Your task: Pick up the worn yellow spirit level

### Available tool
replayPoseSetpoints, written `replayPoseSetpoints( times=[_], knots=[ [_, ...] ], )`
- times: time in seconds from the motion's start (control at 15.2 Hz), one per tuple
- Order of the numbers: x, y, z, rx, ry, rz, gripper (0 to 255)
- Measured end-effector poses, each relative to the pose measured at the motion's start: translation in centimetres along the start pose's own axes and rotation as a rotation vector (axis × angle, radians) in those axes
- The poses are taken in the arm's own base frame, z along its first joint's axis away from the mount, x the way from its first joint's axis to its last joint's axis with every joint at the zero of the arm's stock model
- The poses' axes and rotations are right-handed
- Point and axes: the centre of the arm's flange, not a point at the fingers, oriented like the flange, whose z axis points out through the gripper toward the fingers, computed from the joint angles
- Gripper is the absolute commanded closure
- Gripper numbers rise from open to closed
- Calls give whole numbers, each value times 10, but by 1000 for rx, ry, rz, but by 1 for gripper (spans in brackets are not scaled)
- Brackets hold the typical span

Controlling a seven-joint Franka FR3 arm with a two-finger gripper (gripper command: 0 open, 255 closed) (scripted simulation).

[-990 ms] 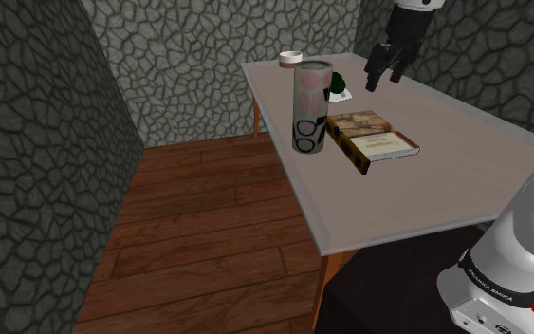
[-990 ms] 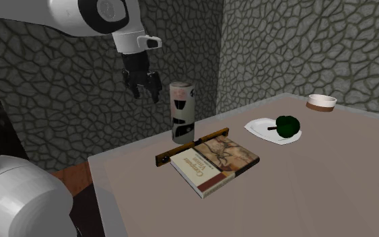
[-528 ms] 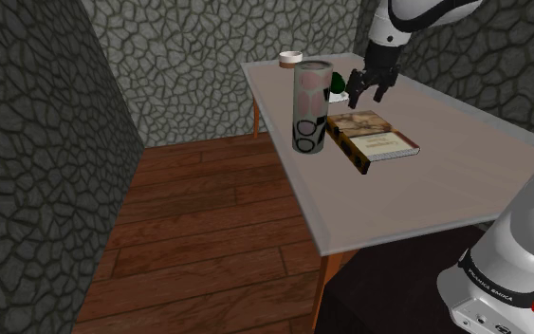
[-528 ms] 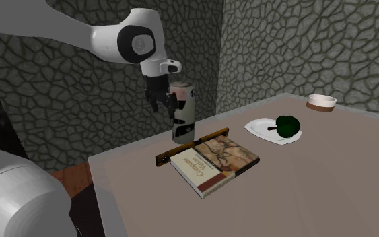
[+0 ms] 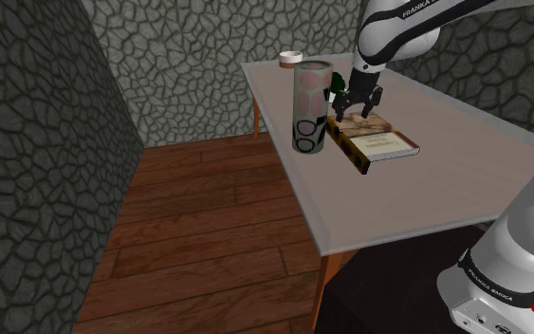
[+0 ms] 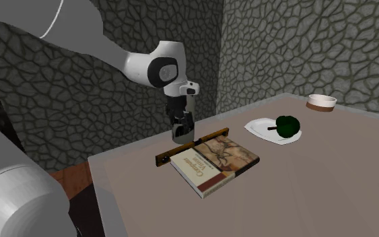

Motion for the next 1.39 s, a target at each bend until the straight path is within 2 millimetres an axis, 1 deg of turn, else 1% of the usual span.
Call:
replayPoseSetpoints(
  times=[0.2,0.4,0.79,0.86,1.39],
  knots=[
    [19,11,35,1,-11,60,0],
    [30,17,55,0,-16,88,0],
    [29,17,88,0,-17,92,0],
    [28,17,90,0,-17,92,255],
    [29,17,91,1,-14,93,255]
  ],
)
